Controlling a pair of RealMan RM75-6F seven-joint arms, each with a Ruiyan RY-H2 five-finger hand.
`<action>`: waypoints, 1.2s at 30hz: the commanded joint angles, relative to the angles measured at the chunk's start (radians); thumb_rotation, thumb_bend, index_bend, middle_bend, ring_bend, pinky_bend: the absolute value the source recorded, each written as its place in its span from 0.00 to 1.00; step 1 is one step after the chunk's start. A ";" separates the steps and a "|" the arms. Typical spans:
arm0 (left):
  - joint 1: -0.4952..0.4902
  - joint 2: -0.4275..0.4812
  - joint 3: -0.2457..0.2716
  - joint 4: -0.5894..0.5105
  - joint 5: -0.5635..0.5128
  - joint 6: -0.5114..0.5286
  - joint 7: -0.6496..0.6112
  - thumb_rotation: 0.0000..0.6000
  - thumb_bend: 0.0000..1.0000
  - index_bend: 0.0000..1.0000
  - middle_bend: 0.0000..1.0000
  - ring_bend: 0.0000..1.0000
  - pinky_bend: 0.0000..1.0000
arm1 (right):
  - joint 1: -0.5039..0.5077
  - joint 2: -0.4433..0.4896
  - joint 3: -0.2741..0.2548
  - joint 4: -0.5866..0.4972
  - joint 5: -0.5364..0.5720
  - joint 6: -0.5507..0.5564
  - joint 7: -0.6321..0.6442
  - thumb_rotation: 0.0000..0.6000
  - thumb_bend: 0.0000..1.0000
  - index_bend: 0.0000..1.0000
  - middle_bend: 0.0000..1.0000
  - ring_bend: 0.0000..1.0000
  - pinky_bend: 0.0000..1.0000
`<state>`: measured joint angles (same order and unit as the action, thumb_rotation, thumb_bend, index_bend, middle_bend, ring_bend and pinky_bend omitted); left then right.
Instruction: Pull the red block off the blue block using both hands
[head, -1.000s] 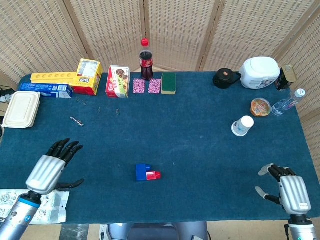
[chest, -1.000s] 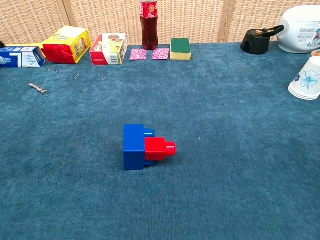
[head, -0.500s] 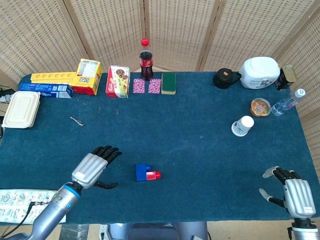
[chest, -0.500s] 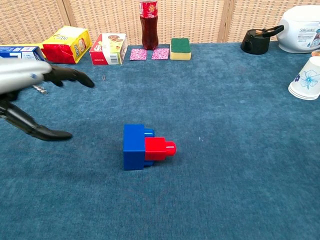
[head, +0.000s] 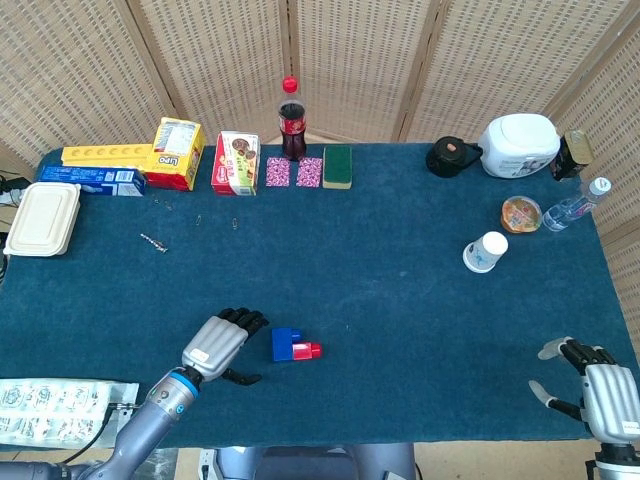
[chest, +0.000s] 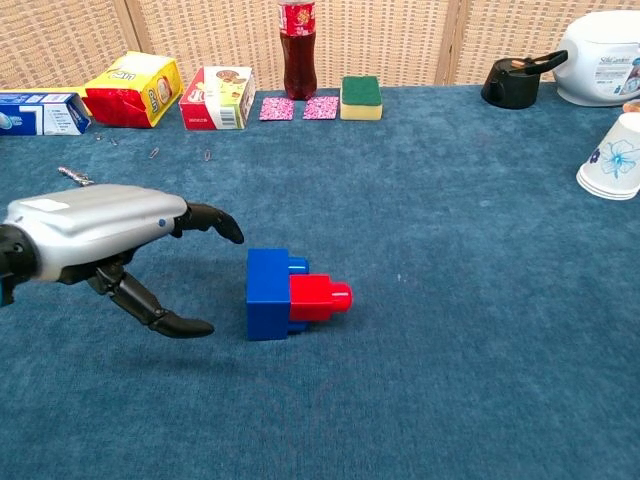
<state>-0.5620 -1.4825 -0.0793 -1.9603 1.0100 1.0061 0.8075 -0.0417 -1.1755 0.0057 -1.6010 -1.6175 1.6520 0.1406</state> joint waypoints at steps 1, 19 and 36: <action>-0.026 -0.033 -0.005 0.034 -0.044 0.002 0.006 0.60 0.19 0.20 0.20 0.17 0.23 | -0.002 -0.002 0.001 0.004 0.002 0.002 0.001 1.00 0.21 0.48 0.43 0.48 0.38; -0.114 -0.122 -0.021 0.109 -0.118 0.012 -0.009 0.60 0.22 0.28 0.25 0.21 0.24 | -0.018 0.001 0.008 0.010 0.019 0.010 0.006 1.00 0.21 0.48 0.43 0.48 0.38; -0.213 -0.145 -0.025 0.264 -0.019 -0.094 -0.089 0.60 0.39 0.51 0.41 0.36 0.37 | -0.032 0.006 0.013 0.002 0.036 0.012 0.008 1.00 0.21 0.48 0.43 0.48 0.38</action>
<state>-0.7509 -1.6519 -0.0974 -1.7271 0.9378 0.9514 0.7574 -0.0743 -1.1685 0.0191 -1.5985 -1.5808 1.6647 0.1482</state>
